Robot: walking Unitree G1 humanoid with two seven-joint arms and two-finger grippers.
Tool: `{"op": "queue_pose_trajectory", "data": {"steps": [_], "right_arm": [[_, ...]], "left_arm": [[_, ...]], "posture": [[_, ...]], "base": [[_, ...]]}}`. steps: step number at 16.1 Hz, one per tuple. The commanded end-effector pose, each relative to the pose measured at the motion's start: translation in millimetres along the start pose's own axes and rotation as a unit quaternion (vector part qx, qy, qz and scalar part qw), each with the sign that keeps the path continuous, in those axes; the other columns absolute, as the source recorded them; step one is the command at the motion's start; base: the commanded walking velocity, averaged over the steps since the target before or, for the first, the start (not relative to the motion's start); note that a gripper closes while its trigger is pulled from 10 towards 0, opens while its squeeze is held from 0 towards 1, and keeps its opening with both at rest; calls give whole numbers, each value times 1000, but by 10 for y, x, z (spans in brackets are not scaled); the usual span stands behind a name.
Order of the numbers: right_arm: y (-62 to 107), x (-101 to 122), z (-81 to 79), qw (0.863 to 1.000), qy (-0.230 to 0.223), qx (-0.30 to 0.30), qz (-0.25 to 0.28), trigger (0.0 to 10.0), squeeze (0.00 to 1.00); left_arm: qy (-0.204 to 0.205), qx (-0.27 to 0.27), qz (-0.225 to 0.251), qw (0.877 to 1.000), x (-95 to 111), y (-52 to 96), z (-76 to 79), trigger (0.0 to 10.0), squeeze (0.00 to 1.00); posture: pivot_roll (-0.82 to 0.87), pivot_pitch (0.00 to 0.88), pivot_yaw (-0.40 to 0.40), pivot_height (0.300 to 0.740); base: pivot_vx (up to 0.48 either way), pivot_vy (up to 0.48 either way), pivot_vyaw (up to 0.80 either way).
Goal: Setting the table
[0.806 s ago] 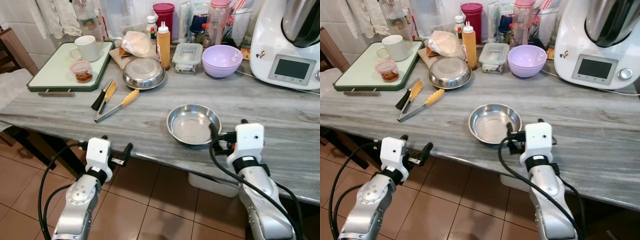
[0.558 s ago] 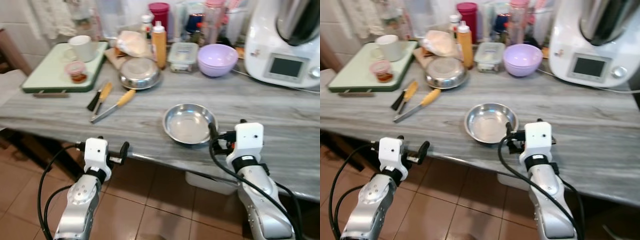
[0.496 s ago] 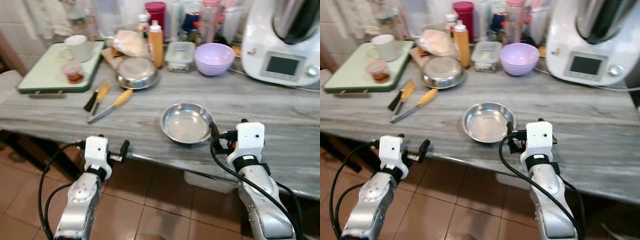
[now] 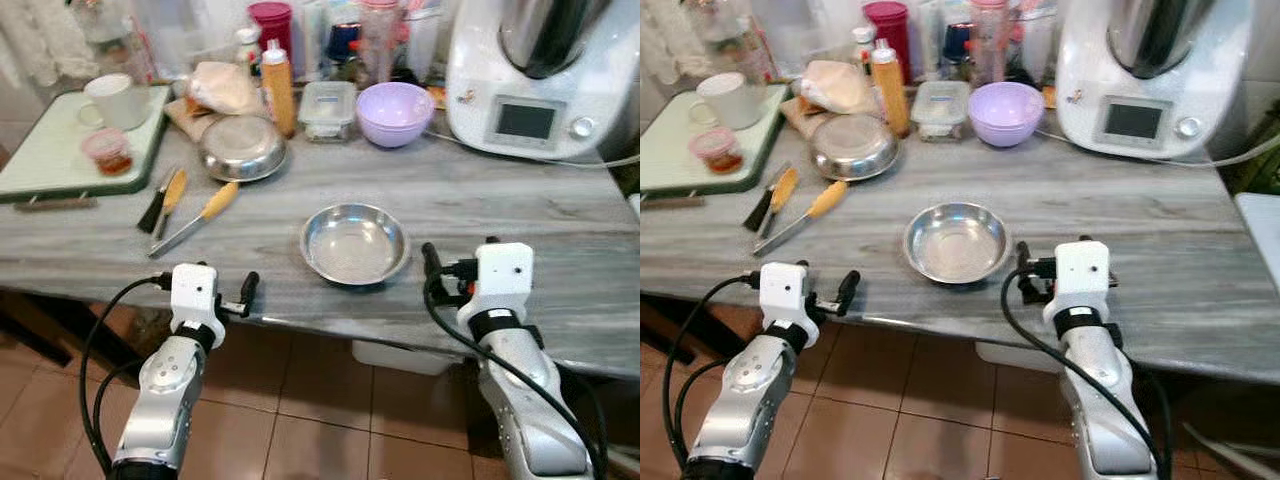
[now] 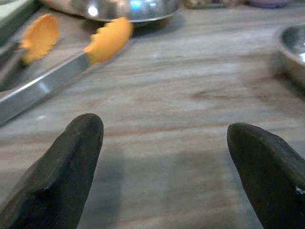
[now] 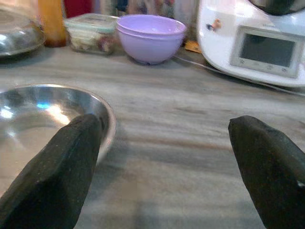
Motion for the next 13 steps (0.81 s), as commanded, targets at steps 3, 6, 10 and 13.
{"op": "queue_pose_trajectory", "data": {"steps": [3, 6, 10, 13], "right_arm": [[-22, -1, -45, 1000, -7, 9, -1, 10000, 0], [-37, -3, -34, 1000, -6, 10, -2, 10000, 0], [-44, 2, -26, 1000, -4, 10, -2, 10000, 0], [-41, -4, -26, 1000, -4, 10, -3, 10000, 0]], "left_arm": [[5, 7, -15, 1000, -64, 17, -42, 10000, 0], [8, 7, -16, 1000, -56, -3, -41, 10000, 0], [10, 3, -17, 1000, -49, -7, -18, 10000, 0], [10, 3, -19, 1000, -57, 6, -18, 10000, 0]], "posture": [[-70, 73, 46, 740], [-71, 63, 43, 740], [-72, 67, 40, 740], [-72, 68, 41, 740]], "base": [[0, 0, 0], [0, 0, 0], [-126, 0, 0], [-259, 0, 0]]}}
Point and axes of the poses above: a point about 5 cm out from each wrist's last joint towards the gripper, its own y axis pointing back from the gripper into the wrist, its own x axis along the axis of the wrist's last joint, z = x × y, the point moved 3 cm from there along -y, pointing out of the wrist towards the gripper, and after that the axes turned 14 degrees about -y, right-handed, at the moved point
